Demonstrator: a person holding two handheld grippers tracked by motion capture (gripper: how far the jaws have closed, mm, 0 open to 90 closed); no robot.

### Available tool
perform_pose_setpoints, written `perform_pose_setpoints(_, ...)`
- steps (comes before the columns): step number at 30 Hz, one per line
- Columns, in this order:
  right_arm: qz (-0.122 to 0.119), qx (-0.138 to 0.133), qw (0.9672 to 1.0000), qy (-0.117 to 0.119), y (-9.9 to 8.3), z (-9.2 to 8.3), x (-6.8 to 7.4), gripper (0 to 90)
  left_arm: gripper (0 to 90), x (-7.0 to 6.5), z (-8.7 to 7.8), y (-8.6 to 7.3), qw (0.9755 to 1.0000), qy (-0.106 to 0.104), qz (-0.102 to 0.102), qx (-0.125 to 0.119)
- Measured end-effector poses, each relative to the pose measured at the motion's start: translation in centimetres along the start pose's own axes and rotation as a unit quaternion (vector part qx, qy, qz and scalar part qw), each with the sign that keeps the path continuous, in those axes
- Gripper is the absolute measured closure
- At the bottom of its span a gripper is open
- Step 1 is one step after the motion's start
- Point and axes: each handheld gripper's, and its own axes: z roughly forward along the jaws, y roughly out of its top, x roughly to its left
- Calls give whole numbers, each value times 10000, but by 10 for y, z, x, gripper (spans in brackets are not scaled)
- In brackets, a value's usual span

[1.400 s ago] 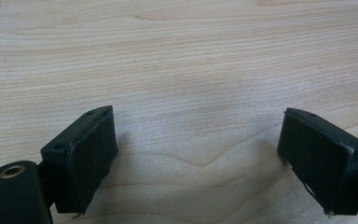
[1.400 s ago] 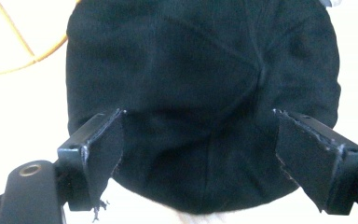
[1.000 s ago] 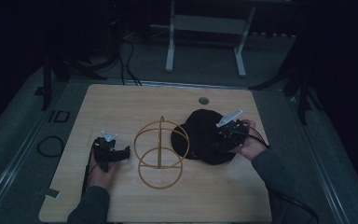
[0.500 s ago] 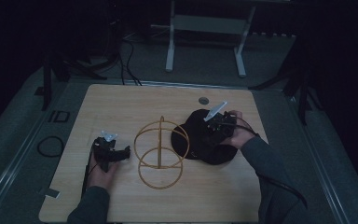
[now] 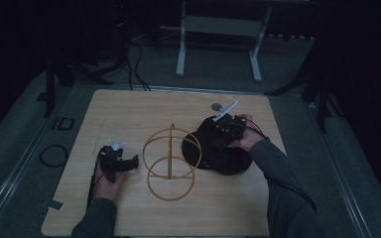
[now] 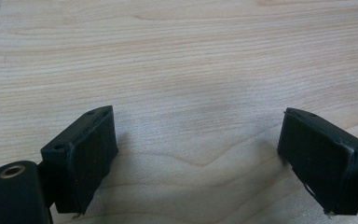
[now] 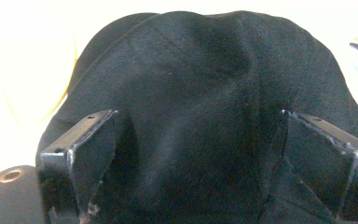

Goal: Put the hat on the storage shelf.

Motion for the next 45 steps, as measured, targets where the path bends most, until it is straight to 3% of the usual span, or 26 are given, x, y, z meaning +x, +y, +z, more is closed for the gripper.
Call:
perform_pose_setpoints(12,461,196,9986,192,2,22,-11,119,113,0,0,0,10000,0,0,0)
perform_pose_setpoints(18,636,339,9966,391,2,23,-15,310,113,0,0,0,10000,1,1,0)
perform_pose_setpoints(21,692,449,9954,485,3,22,-15,512,113,0,0,0,10000,1,8,7)
perform_pose_setpoints(25,741,606,9939,539,5,24,-16,657,112,0,0,0,10000,2,10,10)
perform_pose_setpoints(28,666,565,9946,568,5,24,-15,815,112,0,0,0,10000,1,10,7)
perform_pose_setpoints(35,581,677,9943,586,8,22,-14,855,112,0,0,0,10000,1,8,7)
perform_pose_setpoints(45,470,604,9955,551,10,7,-14,864,113,0,0,0,10000,2,11,9)
